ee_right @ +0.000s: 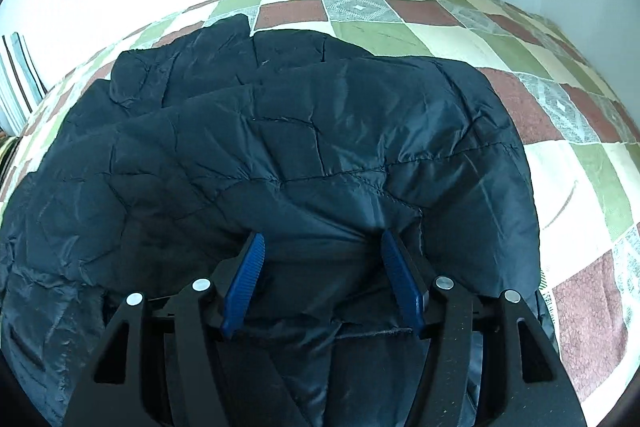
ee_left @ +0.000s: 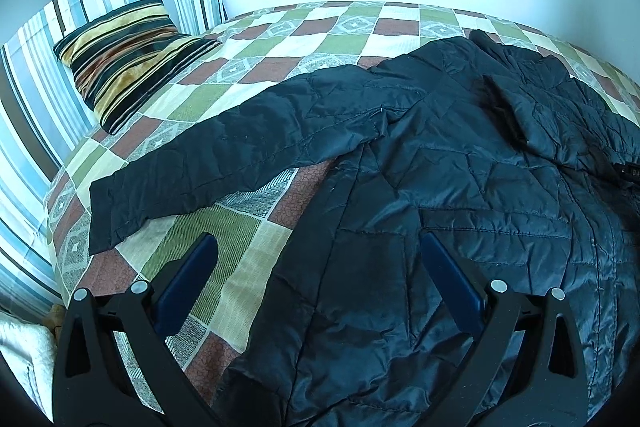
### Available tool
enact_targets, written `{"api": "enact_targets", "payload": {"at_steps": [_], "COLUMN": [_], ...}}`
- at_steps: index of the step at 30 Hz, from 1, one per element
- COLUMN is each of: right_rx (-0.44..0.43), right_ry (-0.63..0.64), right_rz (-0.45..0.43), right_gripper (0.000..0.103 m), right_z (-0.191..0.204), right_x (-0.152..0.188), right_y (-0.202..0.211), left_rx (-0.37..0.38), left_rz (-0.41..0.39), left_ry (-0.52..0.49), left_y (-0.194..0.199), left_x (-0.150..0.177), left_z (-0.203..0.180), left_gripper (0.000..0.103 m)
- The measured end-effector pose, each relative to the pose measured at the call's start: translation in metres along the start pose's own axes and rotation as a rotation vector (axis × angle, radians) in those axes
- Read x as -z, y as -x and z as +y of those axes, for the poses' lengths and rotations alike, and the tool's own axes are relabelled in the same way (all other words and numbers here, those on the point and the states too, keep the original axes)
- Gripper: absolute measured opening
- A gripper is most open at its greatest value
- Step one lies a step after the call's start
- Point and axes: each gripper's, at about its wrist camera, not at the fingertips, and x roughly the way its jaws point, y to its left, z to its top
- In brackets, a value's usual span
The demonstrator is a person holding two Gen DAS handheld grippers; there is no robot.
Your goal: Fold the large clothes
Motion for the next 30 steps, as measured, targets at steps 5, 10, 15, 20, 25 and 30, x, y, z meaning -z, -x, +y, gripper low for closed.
{"api": "enact_targets", "payload": {"at_steps": [5,10,15,20,25,30], "right_rx": [0.008,0.029,0.046,0.014,0.031,0.037], "right_ry": [-0.014,-0.015,0.033,0.057,0.063,0.066], "right_rz": [-0.086,-0.085,-0.056,-0.041,-0.068,-0.09], "right_gripper": [0.06,0.06,0.065,0.08,0.08,0.08], "right_z": [-0.002,-0.012,-0.013,-0.009,-0.006,-0.005], "right_x": [-0.006,-0.012,-0.002,0.001,0.005,0.004], "right_y": [0.03,0.029,0.011,0.0,0.002,0.009], "left_rx": [-0.002,-0.006,-0.027,-0.042,-0.06,-0.056], "left_rz": [-0.004,-0.006,0.004,0.019,0.024,0.023], "left_ry": [0.003,0.015,0.034,0.058,0.07,0.062], "left_y": [0.002,0.0,-0.004,-0.009,-0.011,-0.01], "left_x": [0.0,-0.002,-0.003,-0.003,-0.002,-0.002], "left_z": [0.002,0.008,0.019,0.032,0.04,0.038], "left_gripper": [0.101,0.101,0.101,0.101,0.101,0.101]}}
